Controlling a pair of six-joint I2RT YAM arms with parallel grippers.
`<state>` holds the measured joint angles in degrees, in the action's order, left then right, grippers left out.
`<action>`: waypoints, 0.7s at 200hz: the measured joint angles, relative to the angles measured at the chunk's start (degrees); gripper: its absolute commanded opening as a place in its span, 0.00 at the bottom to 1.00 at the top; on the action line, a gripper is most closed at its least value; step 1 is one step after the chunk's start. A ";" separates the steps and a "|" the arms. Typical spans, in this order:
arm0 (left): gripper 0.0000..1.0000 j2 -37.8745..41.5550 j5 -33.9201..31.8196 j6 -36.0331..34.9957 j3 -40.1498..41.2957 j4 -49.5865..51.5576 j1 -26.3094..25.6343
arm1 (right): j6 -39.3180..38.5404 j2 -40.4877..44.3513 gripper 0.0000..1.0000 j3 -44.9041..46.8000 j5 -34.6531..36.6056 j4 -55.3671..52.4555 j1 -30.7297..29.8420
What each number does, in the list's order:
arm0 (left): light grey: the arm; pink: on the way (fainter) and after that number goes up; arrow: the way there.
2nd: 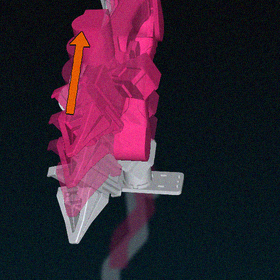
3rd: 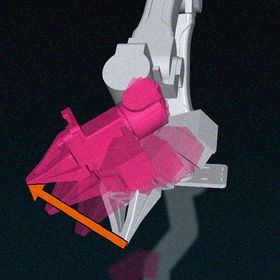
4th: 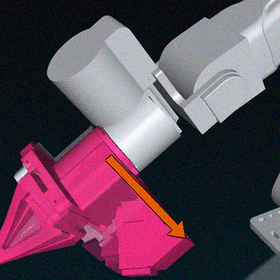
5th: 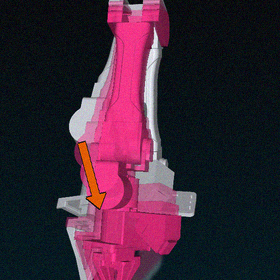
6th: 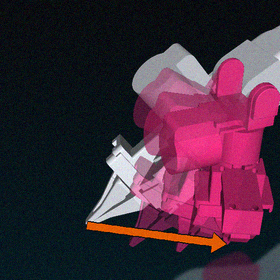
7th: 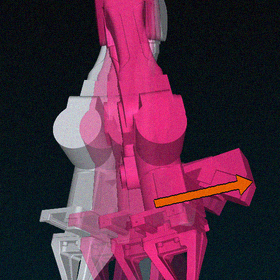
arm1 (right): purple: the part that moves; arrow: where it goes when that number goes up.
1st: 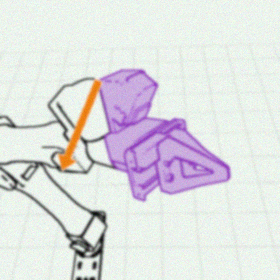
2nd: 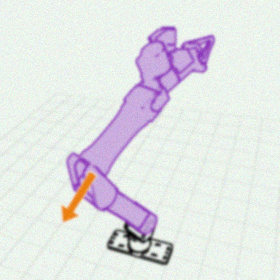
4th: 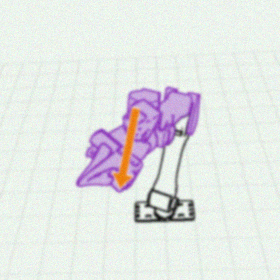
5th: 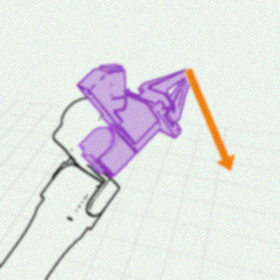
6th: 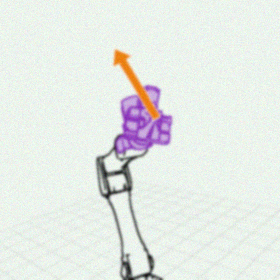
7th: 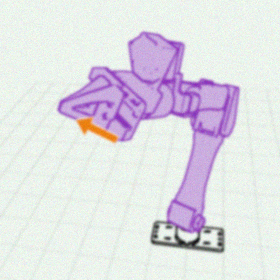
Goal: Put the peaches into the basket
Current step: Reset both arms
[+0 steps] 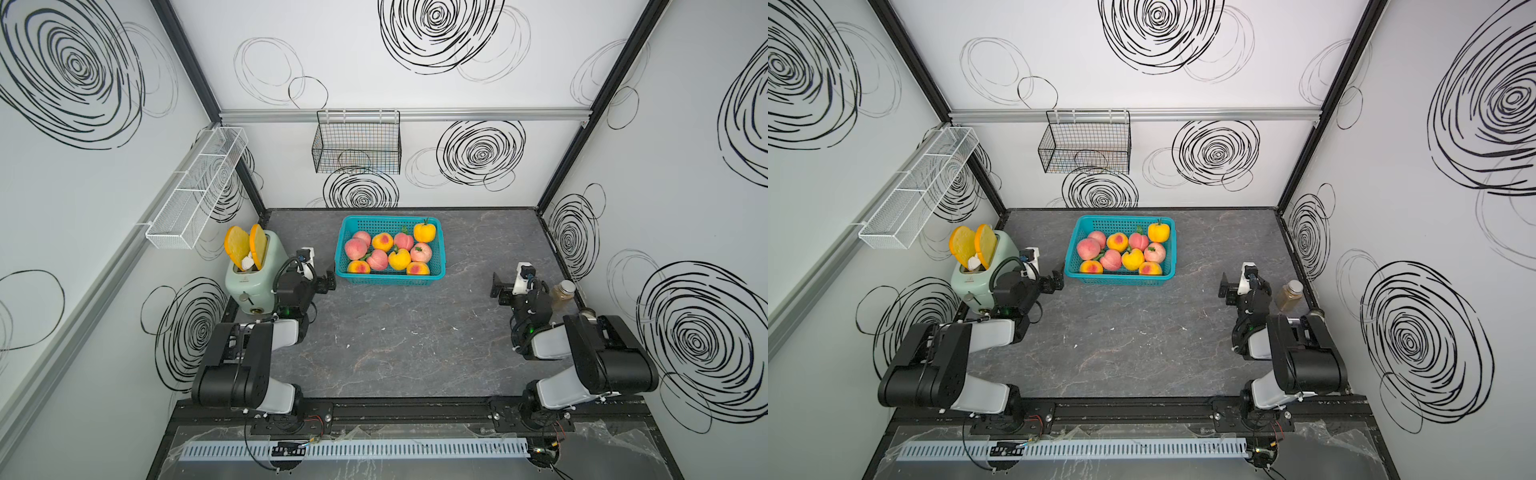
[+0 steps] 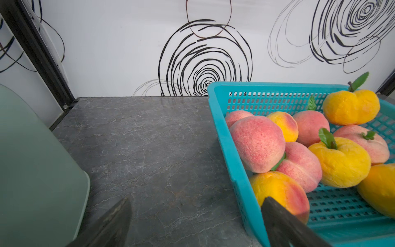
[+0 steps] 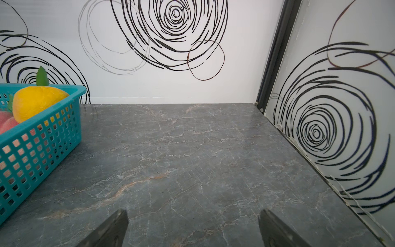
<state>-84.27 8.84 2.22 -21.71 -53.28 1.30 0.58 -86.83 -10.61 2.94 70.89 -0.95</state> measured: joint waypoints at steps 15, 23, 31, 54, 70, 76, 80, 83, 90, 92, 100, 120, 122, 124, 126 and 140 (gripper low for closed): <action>0.98 0.02 0.02 -0.11 0.28 -0.20 0.00 | 0.00 -0.02 0.99 0.00 -0.02 0.13 0.00; 0.98 0.04 0.02 -0.20 0.63 -0.94 -0.02 | 0.00 -0.02 0.99 0.00 -0.02 0.20 0.00; 0.98 0.35 -0.04 -0.39 1.84 -2.45 -0.17 | 0.00 0.00 0.99 0.00 -0.04 0.26 0.00; 0.98 0.33 -0.96 -0.61 9.07 -12.20 -0.55 | -0.02 0.00 0.99 0.00 -0.07 0.26 0.00; 0.98 -0.09 -1.77 -0.59 11.13 -12.92 -0.61 | 0.00 0.00 0.99 0.00 -0.24 0.26 0.02; 0.98 -0.11 -2.71 -0.66 11.06 -13.14 -0.98 | 0.00 0.00 0.99 0.00 -0.42 0.24 0.04; 0.98 -0.09 -3.34 -0.68 10.97 -13.40 -1.16 | 0.00 0.00 0.99 0.00 -0.57 0.22 0.09; 0.98 -0.07 -3.63 -0.72 10.88 -13.57 -1.31 | 0.00 0.00 0.99 0.00 -0.72 0.20 0.17; 0.98 -0.07 -4.26 -0.74 10.75 -14.23 -1.60 | 0.00 0.00 0.99 0.00 -1.16 0.13 0.39; 0.98 -0.07 -4.44 -0.74 10.71 -14.43 -1.66 | 0.00 0.00 0.99 -0.02 -1.38 0.13 0.46; 0.98 -0.07 -4.92 -0.76 10.67 -14.82 -1.90 | 0.02 0.00 0.99 -0.07 -1.77 0.00 0.61; 0.98 -0.07 -5.70 -0.79 10.67 -15.19 -2.16 | 0.02 -0.02 0.99 -0.35 -2.54 -0.20 0.90; 0.98 -0.07 -5.77 -0.79 10.67 -15.21 -2.16 | 0.02 -0.02 0.99 -0.35 -2.60 -0.17 0.92; 0.98 -0.07 -5.81 -0.79 10.67 -15.23 -2.16 | 0.00 -0.02 0.99 -0.37 -2.62 -0.17 0.94; 0.98 -0.07 -5.90 -0.79 10.67 -15.26 -2.16 | 0.02 -0.02 0.99 -0.42 -2.67 -0.22 0.94; 0.98 -0.07 -6.25 -0.79 10.64 -15.47 -2.16 | 0.00 0.00 0.99 -0.50 -2.91 -0.20 0.98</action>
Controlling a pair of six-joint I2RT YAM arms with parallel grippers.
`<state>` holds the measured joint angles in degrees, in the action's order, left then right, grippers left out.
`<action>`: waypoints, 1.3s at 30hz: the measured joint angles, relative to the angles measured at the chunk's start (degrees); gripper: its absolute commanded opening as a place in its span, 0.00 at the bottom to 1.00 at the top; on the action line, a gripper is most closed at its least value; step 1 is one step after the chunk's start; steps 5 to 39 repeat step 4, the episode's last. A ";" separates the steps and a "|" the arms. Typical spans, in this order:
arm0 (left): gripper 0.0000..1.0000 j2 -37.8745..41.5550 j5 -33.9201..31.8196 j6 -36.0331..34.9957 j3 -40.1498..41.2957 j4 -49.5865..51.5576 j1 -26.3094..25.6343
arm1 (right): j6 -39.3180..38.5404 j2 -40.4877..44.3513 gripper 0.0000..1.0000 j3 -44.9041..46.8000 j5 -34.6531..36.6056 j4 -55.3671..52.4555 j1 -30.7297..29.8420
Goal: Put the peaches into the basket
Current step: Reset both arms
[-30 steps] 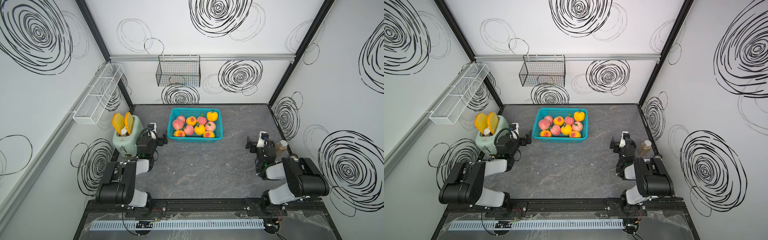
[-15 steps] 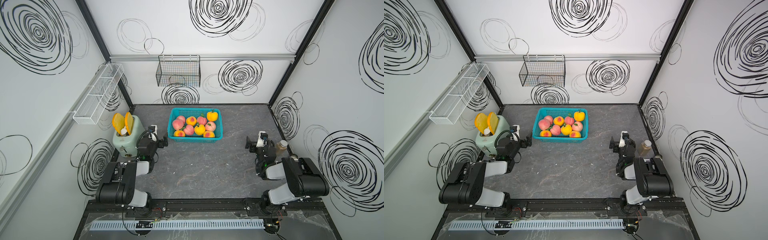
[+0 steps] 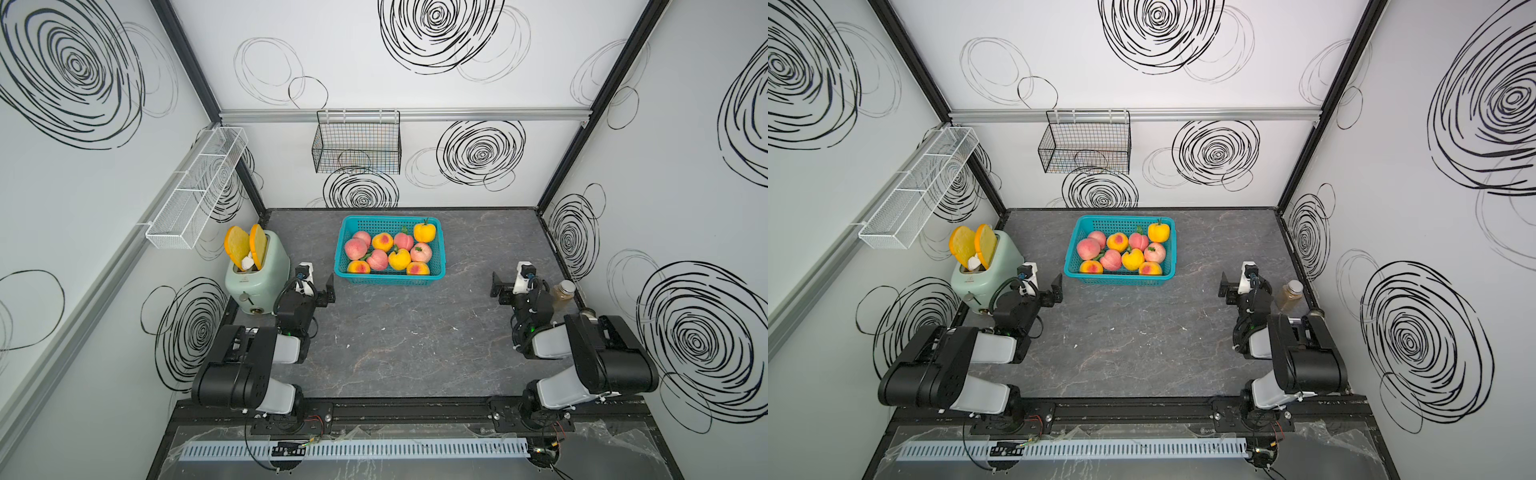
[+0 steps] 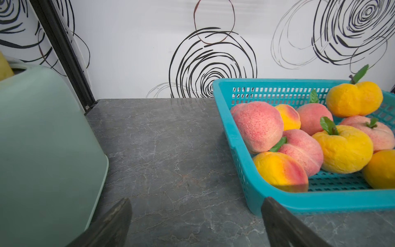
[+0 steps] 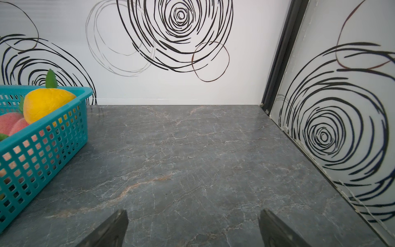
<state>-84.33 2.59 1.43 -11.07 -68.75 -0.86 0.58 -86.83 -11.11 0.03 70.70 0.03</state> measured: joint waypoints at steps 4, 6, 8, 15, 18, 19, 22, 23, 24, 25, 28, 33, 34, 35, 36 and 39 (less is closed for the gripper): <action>0.98 0.00 -0.28 0.00 0.02 -0.17 0.00 | -0.55 0.00 0.99 -0.02 -2.27 0.11 0.00; 0.98 0.00 -0.28 0.00 0.02 -0.17 0.00 | -0.55 0.00 0.99 -0.02 -2.27 0.11 0.00; 0.98 0.00 -0.28 0.00 0.02 -0.17 0.00 | -0.55 0.00 0.99 -0.02 -2.27 0.11 0.00; 0.98 0.00 -0.28 0.00 0.02 -0.17 0.00 | -0.55 0.00 0.99 -0.02 -2.27 0.11 0.00; 0.98 0.00 -0.28 0.00 0.02 -0.17 0.00 | -0.55 0.00 0.99 -0.02 -2.27 0.11 0.00; 0.98 0.00 -0.28 0.00 0.02 -0.17 0.00 | -0.55 0.00 0.99 -0.02 -2.27 0.11 0.00; 0.98 0.00 -0.28 0.00 0.02 -0.17 0.00 | -0.55 0.00 0.99 -0.02 -2.27 0.11 0.00; 0.98 0.00 -0.28 0.00 0.02 -0.17 0.00 | -0.55 0.00 0.99 -0.02 -2.27 0.11 0.00; 0.98 0.00 -0.28 0.00 0.02 -0.17 0.00 | -0.55 0.00 0.99 -0.02 -2.27 0.11 0.00; 0.98 0.00 -0.28 0.00 0.02 -0.17 0.00 | -0.55 0.00 0.99 -0.02 -2.27 0.11 0.00; 0.98 0.00 -0.28 0.00 0.02 -0.17 0.00 | -0.55 0.00 0.99 -0.02 -2.27 0.11 0.00; 0.98 0.00 -0.28 0.00 0.02 -0.17 0.00 | -0.55 0.00 0.99 -0.02 -2.27 0.11 0.00; 0.98 0.00 -0.28 0.00 0.02 -0.17 0.00 | -0.55 0.00 0.99 -0.02 -2.27 0.11 0.00; 0.98 0.00 -0.28 0.00 0.02 -0.17 0.00 | -0.55 0.00 0.99 -0.02 -2.27 0.11 0.00; 0.98 0.00 -0.28 0.00 0.02 -0.17 0.00 | -0.55 0.00 0.99 -0.02 -2.27 0.11 0.00; 0.98 0.00 -0.28 0.00 0.02 -0.17 0.00 | -0.55 0.00 0.99 -0.02 -2.27 0.11 0.00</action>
